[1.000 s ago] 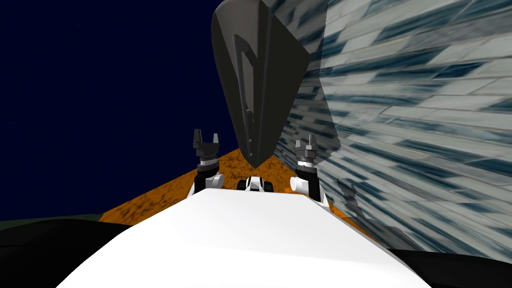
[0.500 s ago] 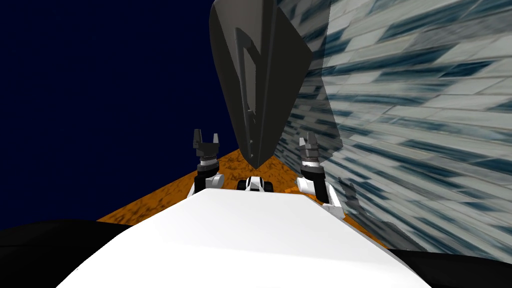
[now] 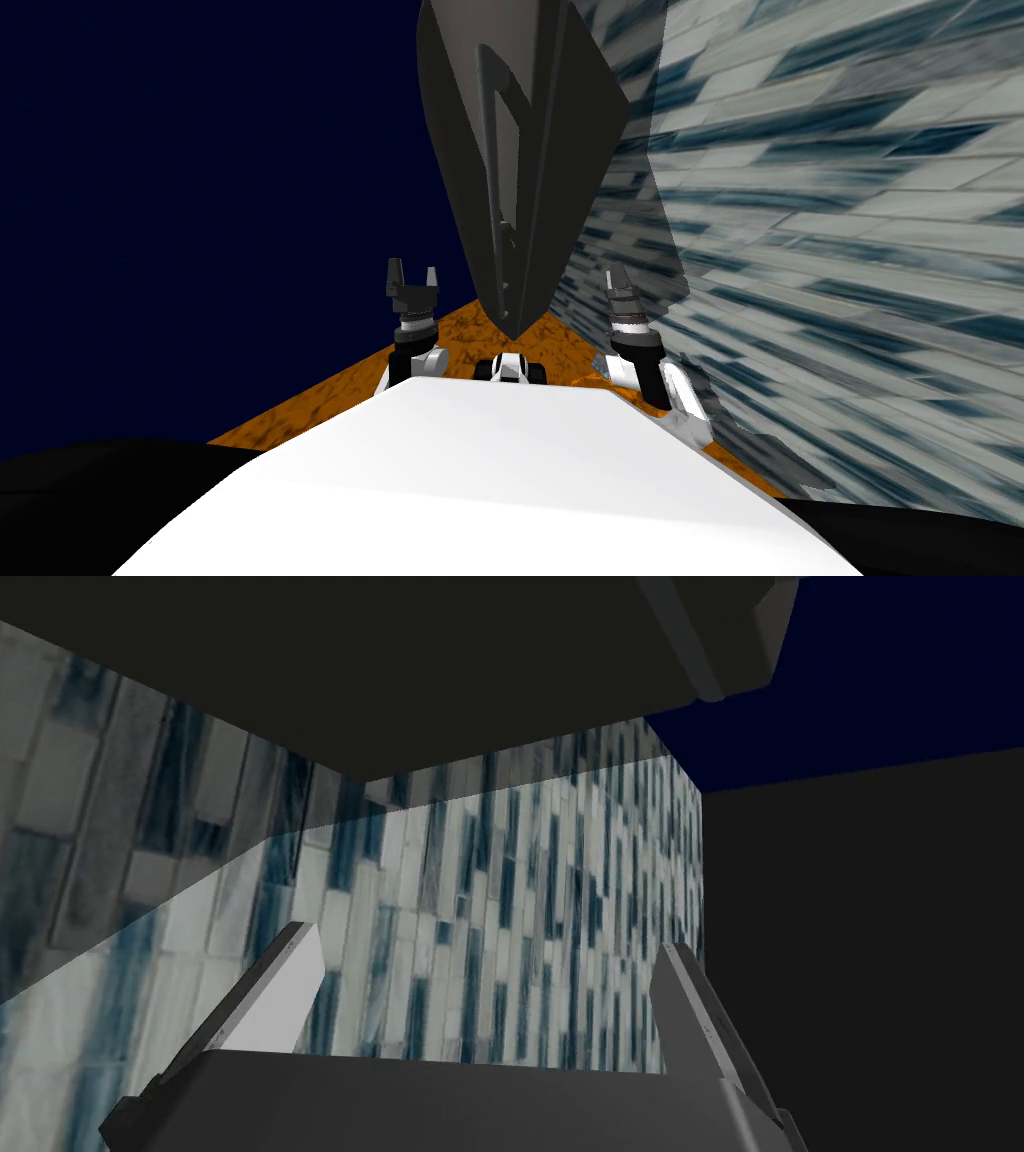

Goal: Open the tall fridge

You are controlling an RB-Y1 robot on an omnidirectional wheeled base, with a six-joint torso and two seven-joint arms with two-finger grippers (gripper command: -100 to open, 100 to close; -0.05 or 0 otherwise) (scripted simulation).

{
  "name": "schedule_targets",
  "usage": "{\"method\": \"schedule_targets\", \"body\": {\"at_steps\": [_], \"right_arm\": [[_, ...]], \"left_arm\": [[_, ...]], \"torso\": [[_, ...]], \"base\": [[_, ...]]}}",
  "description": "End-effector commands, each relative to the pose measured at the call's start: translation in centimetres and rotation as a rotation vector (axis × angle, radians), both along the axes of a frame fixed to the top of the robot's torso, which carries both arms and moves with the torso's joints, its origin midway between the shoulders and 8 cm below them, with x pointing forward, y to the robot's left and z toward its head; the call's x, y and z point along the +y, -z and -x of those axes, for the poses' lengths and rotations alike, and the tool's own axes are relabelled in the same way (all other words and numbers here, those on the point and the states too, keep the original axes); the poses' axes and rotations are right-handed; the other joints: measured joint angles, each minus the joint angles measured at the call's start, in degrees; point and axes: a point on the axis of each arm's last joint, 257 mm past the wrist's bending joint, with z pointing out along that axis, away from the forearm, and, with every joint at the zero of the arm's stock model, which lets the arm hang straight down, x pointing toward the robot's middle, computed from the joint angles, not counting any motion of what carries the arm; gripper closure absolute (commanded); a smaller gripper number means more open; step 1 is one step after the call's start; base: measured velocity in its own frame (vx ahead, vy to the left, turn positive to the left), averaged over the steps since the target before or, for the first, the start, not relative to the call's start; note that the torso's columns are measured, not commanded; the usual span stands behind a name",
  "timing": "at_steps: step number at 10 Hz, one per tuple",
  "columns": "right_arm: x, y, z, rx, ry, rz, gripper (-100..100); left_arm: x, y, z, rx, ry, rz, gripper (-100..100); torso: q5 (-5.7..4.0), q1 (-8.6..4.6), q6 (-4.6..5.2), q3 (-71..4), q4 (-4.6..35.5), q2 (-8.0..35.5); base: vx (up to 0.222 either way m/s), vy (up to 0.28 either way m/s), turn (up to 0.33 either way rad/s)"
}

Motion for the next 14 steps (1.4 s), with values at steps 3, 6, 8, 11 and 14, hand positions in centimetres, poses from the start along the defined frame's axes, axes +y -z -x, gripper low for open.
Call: {"method": "schedule_targets", "body": {"at_steps": [3,6,8,11,14], "right_arm": [[0.9,-1.1,0.6,-0.05,0.074,0.235,-100],[1.6,-2.0,1.1,-0.107,0.141,0.44,-100],[2.0,-2.3,1.3,-0.138,0.177,0.55,-100],[2.5,-2.3,1.4,-0.169,0.22,0.68,-100],[3.1,-2.7,1.6,-0.239,0.289,0.888,-100]], "left_arm": [[0.0,0.0,0.0,0.0,0.0,0.0,0],[0.0,0.0,0.0,0.0,0.0,0.0,0],[0.0,0.0,0.0,0.0,0.0,0.0,0],[0.0,0.0,0.0,0.0,0.0,0.0,0],[0.0,0.0,0.0,0.0,0.0,0.0,0]], "torso": [[0.0,0.0,0.02,0.03,0.02,0.05],[0.02,0.07,0.0,-0.02,-0.01,-0.03],[0.0,-0.01,0.0,0.0,0.0,0.01],[0.02,0.1,0.01,0.01,0.01,0.01],[0.0,-0.01,0.0,-0.01,0.0,-0.01]], "base": [[0.028,0.048,-0.043],[0.043,0.07,-0.046],[0.038,0.06,-0.048],[0.034,0.07,-0.037],[0.039,0.068,-0.043]]}}
